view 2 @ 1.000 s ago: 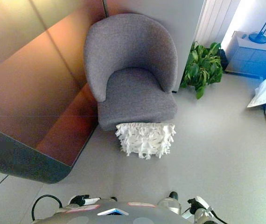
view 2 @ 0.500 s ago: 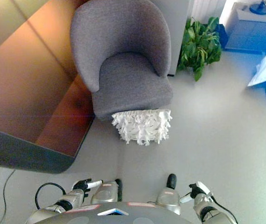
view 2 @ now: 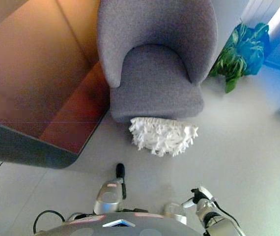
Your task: Pick up the pillow and put it on the sofa.
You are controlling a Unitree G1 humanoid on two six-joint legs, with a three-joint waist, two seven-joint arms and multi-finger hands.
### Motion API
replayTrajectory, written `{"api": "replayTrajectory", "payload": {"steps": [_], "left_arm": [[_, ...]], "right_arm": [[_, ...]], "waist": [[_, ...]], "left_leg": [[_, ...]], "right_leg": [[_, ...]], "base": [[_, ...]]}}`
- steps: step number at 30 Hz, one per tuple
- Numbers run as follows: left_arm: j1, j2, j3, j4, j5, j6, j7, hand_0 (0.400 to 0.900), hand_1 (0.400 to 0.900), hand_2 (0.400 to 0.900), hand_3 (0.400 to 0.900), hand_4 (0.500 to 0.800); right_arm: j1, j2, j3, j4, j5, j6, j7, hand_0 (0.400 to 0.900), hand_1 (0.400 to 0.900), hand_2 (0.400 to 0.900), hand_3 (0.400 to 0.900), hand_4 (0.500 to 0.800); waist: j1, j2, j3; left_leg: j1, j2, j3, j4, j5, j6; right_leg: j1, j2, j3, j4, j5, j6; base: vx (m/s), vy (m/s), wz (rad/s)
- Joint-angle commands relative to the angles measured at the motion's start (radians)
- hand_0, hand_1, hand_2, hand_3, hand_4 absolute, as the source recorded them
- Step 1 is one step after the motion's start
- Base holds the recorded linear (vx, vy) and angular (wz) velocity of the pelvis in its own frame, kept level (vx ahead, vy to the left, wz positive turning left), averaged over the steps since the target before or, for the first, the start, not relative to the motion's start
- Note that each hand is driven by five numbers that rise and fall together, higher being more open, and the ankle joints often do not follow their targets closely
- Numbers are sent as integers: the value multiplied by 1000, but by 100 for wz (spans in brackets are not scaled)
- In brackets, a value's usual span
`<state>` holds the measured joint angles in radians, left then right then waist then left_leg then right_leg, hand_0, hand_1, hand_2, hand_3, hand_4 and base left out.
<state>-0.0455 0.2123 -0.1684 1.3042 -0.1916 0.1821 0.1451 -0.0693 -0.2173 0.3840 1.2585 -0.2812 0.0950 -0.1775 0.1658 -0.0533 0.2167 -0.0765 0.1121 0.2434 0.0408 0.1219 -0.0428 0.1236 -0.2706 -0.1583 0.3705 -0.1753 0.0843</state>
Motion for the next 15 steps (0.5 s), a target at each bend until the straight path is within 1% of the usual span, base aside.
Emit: {"api": "replayTrajectory", "payload": {"steps": [1, 3, 4, 5, 6, 7, 8, 9, 10, 11, 12, 13, 15], "left_arm": [[-31, 81, -56, -31, 36, 21, 8, 900, 900, 900, 900, 800], [-68, 93, -83, -37, 1, 35, 18, 900, 900, 900, 900, 800], [-91, 92, -93, -40, -12, 42, 25, 900, 900, 900, 900, 800], [-106, 90, -97, -40, -21, 43, 29, 900, 900, 900, 900, 800], [-123, 87, -100, -38, -33, 37, 33, 900, 900, 900, 900, 800], [-135, 85, -102, -41, -46, 32, 36, 900, 900, 900, 900, 800], [-142, 83, -100, -43, -53, 29, 39, 900, 900, 900, 900, 800], [-151, 77, -95, -50, -68, 15, 44, 900, 900, 900, 900, 800], [-156, 70, -87, -48, -76, 8, 53, 900, 900, 900, 900, 800], [-158, 69, -85, -48, -79, 8, 55, 900, 900, 900, 900, 800], [-153, 63, -76, -50, -77, 7, 58, 900, 900, 900, 900, 800], [-140, 58, -72, -53, -78, 3, 64, 900, 900, 900, 900, 800], [-111, 53, -65, -57, -75, -3, 66, 900, 900, 900, 900, 800]], "right_arm": [[-5, -45, -23, -79, 1, -29, -56, 900, 900, 900, 900, 800], [-28, -54, -8, -70, -6, -22, -75, 900, 900, 900, 900, 800], [-54, -59, -2, -59, -14, -1, -92, 900, 900, 900, 900, 800], [-75, -62, 2, -50, -20, 18, -99, 900, 900, 900, 900, 800], [-104, -66, 6, -36, -29, 38, -103, 900, 900, 900, 900, 800], [-131, -70, 13, -22, -52, 72, -115, 900, 900, 900, 900, 800], [-146, -71, 18, -16, -66, 95, -125, 900, 900, 900, 900, 800], [-181, -75, 35, -12, -107, 148, -151, 900, 900, 900, 900, 800], [-198, -77, 46, -10, -136, 170, -161, 900, 900, 900, 900, 800], [-202, -77, 48, -9, -148, 174, -163, 900, 900, 900, 900, 800], [-214, -79, 59, -12, -191, 197, -174, 900, 900, 900, 900, 800], [-216, -79, 71, -21, -208, 223, -183, 900, 900, 900, 900, 800], [-216, -87, 89, -44, -286, 267, -193, 900, 900, 900, 900, 800]], "waist": [[-21, 42, -63], [-40, 55, -50], [-47, 60, -37], [-51, 62, -26], [-56, 63, -8], [-62, 59, 9], [-65, 57, 21], [-62, 53, 54], [-54, 53, 65], [-54, 54, 67], [-50, 50, 74], [-43, 48, 74], [-24, 43, 74]], "left_leg": [[-93, -27, -50, 86, -62, 81], [-63, -34, -53, 79, -73, 78], [-55, -37, -57, 79, -81, 71], [-51, -39, -59, 80, -89, 65], [-47, -41, -58, 85, -107, 58], [-37, -44, -62, 92, -144, 44], [-39, -44, -57, 107, -164, 41], [-60, -34, -54, 162, -206, 31], [-87, -21, -51, 207, -221, 29], [-96, -16, -52, 221, -225, 28], [-130, -1, -50, 273, -216, 33], [-148, 9, -62, 308, -222, 32], [-158, 43, -65, 346, -226, 20]], "right_leg": [[13, -105, 25, 155, 283, 51], [-100, -77, 3, 88, 230, 26], [-162, -75, -14, 23, 229, 21], [-205, -82, -26, -16, 251, 22], [-258, -97, -35, -58, 289, 27], [-302, -118, -32, -102, 320, 48], [-325, -133, -34, -130, 347, 58], [-371, -170, -40, -144, 388, 78], [-374, -179, -46, -139, 365, 80], [-374, -179, -48, -136, 357, 79], [-374, -191, -61, -124, 349, 62], [-358, -191, -61, -111, 333, 60], [-315, -203, -95, -100, 310, 62]], "base": [[305, 46, 18], [202, -77, 12], [66, -153, 7], [-17, -170, 11], [4, -189, 22], [1, -192, 31], [-16, -249, 43], [-79, -227, 36], [-74, -196, 28], [-51, -166, 22], [23, -164, 25], [87, -217, 28], [194, -200, 16]]}}
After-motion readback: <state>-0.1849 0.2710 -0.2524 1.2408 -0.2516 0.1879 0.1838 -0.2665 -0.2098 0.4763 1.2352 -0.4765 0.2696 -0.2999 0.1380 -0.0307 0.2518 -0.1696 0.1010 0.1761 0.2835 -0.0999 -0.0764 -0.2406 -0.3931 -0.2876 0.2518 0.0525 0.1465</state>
